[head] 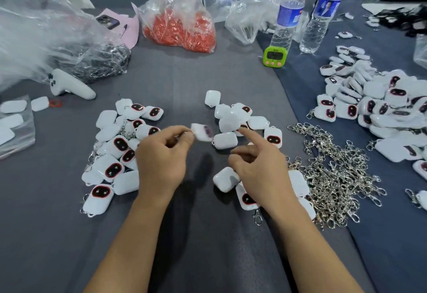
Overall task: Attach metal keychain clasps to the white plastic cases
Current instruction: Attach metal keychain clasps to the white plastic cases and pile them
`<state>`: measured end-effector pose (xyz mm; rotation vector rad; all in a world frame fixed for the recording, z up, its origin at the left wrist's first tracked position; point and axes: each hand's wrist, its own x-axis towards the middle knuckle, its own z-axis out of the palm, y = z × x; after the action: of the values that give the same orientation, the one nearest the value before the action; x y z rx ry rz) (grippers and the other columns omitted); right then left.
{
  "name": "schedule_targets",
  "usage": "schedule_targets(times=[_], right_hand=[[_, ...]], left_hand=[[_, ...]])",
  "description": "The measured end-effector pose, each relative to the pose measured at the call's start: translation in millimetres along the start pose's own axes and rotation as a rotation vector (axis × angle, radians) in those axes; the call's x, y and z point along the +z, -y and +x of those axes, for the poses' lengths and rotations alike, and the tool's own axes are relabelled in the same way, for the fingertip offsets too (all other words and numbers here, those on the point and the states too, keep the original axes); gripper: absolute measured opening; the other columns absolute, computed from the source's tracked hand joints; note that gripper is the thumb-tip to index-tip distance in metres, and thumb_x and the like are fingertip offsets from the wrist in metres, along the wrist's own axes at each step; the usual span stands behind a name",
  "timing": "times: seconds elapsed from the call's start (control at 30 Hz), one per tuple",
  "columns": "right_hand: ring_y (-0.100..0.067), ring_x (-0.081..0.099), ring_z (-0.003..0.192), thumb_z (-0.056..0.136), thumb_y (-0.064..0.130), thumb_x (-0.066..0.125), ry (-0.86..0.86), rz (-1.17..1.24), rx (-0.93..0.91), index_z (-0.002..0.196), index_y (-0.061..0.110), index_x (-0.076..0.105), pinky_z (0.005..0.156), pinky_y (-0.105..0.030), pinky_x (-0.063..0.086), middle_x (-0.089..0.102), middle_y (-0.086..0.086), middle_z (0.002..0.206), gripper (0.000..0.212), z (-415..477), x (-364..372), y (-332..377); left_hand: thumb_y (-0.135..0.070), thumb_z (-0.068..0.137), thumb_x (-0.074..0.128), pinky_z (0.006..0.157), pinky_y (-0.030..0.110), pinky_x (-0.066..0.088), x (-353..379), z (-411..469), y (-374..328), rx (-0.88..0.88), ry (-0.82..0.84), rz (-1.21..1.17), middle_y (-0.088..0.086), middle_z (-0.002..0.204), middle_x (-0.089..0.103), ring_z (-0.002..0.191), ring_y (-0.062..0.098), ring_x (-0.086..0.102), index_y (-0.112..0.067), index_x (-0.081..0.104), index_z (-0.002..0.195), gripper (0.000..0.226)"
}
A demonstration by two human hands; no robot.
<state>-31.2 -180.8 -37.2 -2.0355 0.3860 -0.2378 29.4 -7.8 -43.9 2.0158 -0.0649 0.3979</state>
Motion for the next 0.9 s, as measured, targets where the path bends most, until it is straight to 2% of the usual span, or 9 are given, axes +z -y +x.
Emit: schedule_targets(times=[0.07,0.13,0.23,0.33,0.47,0.57,0.7,0.83,0.9], right_hand=[[0.001,0.063,0.083,0.085,0.017,0.068,-0.005,-0.147,-0.04,0.128,0.041,0.063,0.082,-0.017,0.047,0.073,0.018,0.089,0.049,-10,-9,9],[-0.006,0.062,0.084,0.085,0.026,0.068,0.05,-0.304,-0.133,0.121,0.038,0.066,0.083,-0.027,0.048,0.072,0.014,0.093,0.038,-26,-12,17],[-0.021,0.058,0.105,0.085,0.044,0.064,0.208,-0.659,-0.285,0.116,0.031,0.06,0.092,-0.038,0.045,0.064,0.009,0.111,0.034,-48,-4,24],[-0.022,0.049,0.109,0.092,0.039,0.061,0.249,-0.75,-0.294,0.123,0.028,0.05,0.096,-0.038,0.04,0.048,0.005,0.12,0.035,-51,8,19],[-0.027,0.053,0.099,0.099,0.029,0.052,0.22,-0.783,-0.343,0.105,0.021,0.053,0.088,-0.041,0.043,0.049,-0.002,0.116,0.01,-32,17,17],[-0.026,0.058,0.089,0.1,0.034,0.048,0.104,-0.49,-0.226,0.094,0.023,0.055,0.076,-0.043,0.046,0.06,0.002,0.1,0.015,-21,12,16],[-0.006,0.064,0.073,0.084,0.043,0.061,-0.059,-0.08,0.007,0.096,0.034,0.058,0.065,-0.03,0.048,0.07,0.014,0.084,0.016,-10,-17,8],[-0.03,0.073,0.084,0.075,0.027,0.06,-0.028,0.271,0.123,0.09,0.03,0.068,0.081,-0.057,0.06,0.076,-0.001,0.088,0.017,-2,-30,3],[-0.031,0.075,0.088,0.072,0.015,0.058,-0.025,0.393,0.142,0.085,0.026,0.068,0.08,-0.055,0.062,0.076,-0.005,0.091,0.019,0,-30,0]], left_hand=[[-0.031,0.087,0.071,0.061,0.014,0.043,-10,8,5,-0.046,-0.102,0.074,-0.021,0.065,0.066,0.067,0.006,0.063,-0.04,0.073,0.077,0.014],[-0.031,0.088,0.066,0.063,0.026,0.041,-17,12,8,-0.088,-0.214,0.23,-0.017,0.058,0.06,0.067,0.013,0.062,-0.032,0.076,0.086,0.01],[-0.022,0.087,0.059,0.074,0.036,0.044,-24,17,9,-0.157,-0.326,0.347,-0.007,0.069,0.064,0.079,0.029,0.06,-0.029,0.076,0.106,0.027],[-0.012,0.083,0.058,0.075,0.043,0.046,-21,12,1,-0.038,-0.274,0.366,0.0,0.065,0.061,0.071,0.03,0.053,-0.022,0.073,0.116,0.038],[-0.011,0.084,0.066,0.081,0.041,0.044,5,-8,-12,0.092,-0.111,0.367,0.006,0.074,0.07,0.078,0.033,0.059,-0.019,0.075,0.118,0.037],[-0.014,0.083,0.068,0.078,0.039,0.046,18,-20,-17,0.183,0.027,0.332,0.006,0.08,0.073,0.079,0.031,0.061,-0.02,0.077,0.113,0.033],[-0.026,0.088,0.07,0.079,0.034,0.049,27,-28,-18,0.19,0.283,0.252,-0.004,0.093,0.074,0.086,0.02,0.062,-0.03,0.077,0.108,0.022],[-0.044,0.084,0.07,0.074,0.026,0.042,43,-40,-31,0.226,0.453,0.315,-0.014,0.091,0.065,0.089,0.008,0.056,-0.036,0.077,0.102,0.021],[-0.044,0.083,0.07,0.075,0.031,0.047,50,-41,-36,0.254,0.483,0.364,-0.01,0.093,0.064,0.092,0.012,0.056,-0.033,0.077,0.1,0.021]])
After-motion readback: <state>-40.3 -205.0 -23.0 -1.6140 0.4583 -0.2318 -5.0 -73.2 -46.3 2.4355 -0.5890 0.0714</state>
